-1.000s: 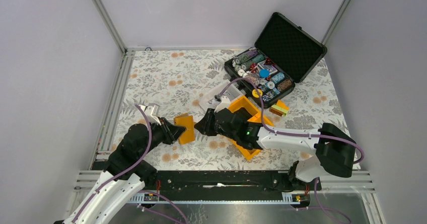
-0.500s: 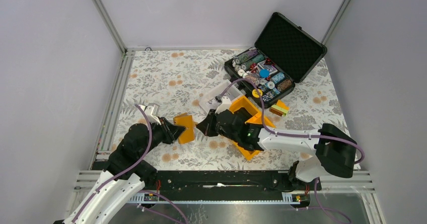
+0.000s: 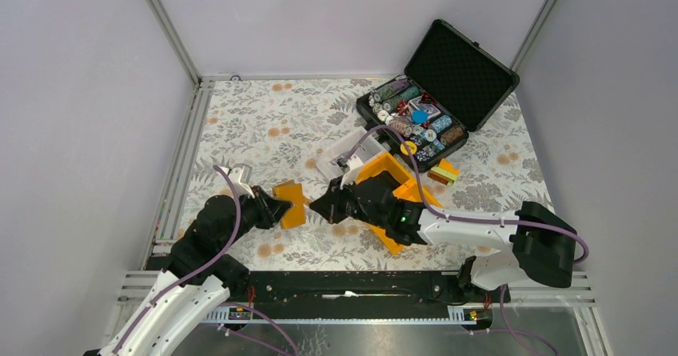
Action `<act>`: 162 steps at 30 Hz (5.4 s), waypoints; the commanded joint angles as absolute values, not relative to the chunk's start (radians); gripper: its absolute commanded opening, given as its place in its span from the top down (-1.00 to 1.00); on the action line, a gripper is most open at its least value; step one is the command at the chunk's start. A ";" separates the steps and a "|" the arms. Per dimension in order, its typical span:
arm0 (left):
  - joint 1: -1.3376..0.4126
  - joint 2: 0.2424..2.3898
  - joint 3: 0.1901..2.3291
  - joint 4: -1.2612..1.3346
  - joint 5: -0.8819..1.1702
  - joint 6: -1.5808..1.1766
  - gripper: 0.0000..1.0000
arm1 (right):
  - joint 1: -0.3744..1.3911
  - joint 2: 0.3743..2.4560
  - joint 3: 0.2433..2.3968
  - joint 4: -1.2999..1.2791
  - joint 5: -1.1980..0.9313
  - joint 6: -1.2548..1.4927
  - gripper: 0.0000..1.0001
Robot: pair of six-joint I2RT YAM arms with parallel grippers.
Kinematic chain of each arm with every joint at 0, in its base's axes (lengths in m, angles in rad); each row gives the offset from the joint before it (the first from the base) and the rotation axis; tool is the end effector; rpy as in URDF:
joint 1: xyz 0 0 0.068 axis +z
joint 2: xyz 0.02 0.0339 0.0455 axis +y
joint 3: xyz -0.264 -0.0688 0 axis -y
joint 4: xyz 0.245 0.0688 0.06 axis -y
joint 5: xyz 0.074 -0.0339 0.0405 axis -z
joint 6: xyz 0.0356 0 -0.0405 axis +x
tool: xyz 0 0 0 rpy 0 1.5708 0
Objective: Put the credit cards into the card holder
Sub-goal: Close the card holder at the center of the board, then reset both arms
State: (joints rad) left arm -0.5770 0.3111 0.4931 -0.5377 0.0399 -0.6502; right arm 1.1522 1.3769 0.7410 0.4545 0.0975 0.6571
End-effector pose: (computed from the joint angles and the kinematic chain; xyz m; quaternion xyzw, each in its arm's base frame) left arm 0.0843 -0.0565 0.2595 -0.0187 0.8208 -0.3420 0.4572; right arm 0.1290 0.2814 0.2556 -0.1578 0.7516 0.4796 0.4246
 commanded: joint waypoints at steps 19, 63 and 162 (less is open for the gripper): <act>-0.572 0.322 0.520 -0.444 0.101 -0.633 1.00 | 1.167 1.519 0.876 0.525 -0.080 0.576 1.00; -0.573 0.337 0.510 -0.417 0.172 -0.632 1.00 | 1.166 1.497 0.886 0.548 0.041 0.587 1.00; -0.167 0.577 0.843 -0.559 -0.338 -0.343 -0.97 | 0.541 0.773 0.638 -0.104 0.677 0.234 -0.99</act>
